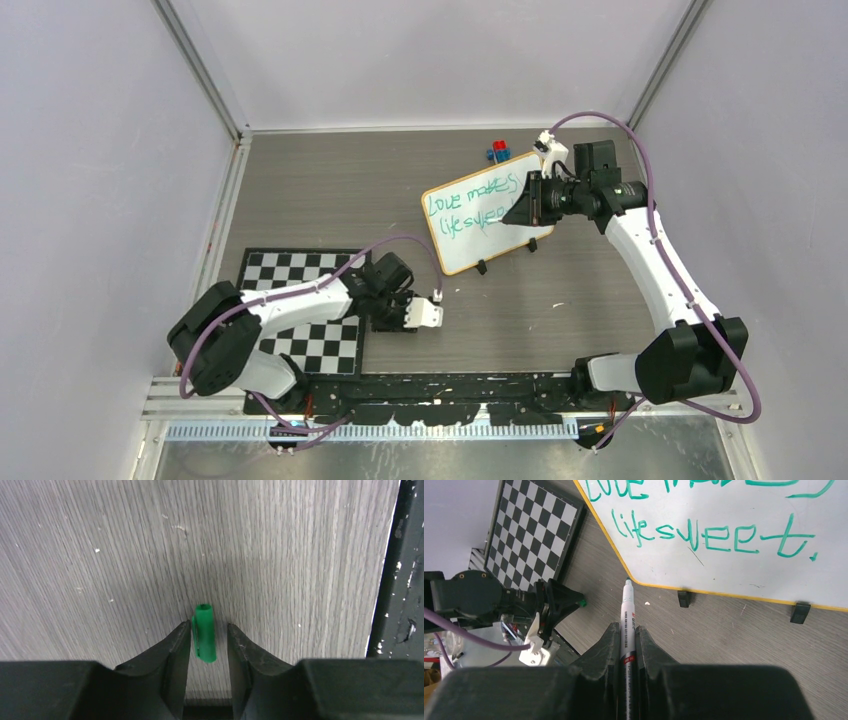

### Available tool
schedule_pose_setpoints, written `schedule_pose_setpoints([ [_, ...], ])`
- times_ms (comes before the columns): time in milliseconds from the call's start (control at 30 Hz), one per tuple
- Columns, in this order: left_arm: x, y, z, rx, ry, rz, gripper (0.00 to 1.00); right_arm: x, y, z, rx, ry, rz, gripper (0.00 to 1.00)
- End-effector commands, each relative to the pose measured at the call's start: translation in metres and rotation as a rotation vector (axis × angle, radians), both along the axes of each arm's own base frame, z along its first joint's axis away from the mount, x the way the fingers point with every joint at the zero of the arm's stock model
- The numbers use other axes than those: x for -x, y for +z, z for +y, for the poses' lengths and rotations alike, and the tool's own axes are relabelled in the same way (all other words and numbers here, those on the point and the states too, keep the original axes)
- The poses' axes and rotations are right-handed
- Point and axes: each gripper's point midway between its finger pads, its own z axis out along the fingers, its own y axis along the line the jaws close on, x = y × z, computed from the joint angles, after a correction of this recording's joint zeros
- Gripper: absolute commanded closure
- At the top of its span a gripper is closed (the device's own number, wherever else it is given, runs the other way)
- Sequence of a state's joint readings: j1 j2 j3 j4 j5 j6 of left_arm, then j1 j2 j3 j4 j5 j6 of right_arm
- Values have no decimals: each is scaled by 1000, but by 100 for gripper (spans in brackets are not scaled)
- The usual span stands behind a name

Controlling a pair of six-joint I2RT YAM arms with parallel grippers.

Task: Write a sentence on the whiteboard
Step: Close the whiteboard marker at the center of the board.

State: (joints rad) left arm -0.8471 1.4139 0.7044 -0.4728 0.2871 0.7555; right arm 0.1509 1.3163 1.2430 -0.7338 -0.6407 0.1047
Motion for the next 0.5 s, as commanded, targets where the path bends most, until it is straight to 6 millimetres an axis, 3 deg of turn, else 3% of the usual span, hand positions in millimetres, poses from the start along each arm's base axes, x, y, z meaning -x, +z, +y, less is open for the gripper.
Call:
schedule_pose_setpoints([
  [0, -8, -19, 11, -87, 8, -88, 72, -5, 5, 3, -9, 5, -29, 100],
  [133, -6, -3, -2, -46, 74, -29, 90, -3, 1, 6, -37, 8, -26, 100],
  [233, -9, 26, -20, 28, 142, 42, 100, 1, 0, 11, -67, 30, -14, 100],
  [467, -15, 137, -56, 274, 231, 270, 100, 24, 6, 32, -211, 181, 48, 100],
])
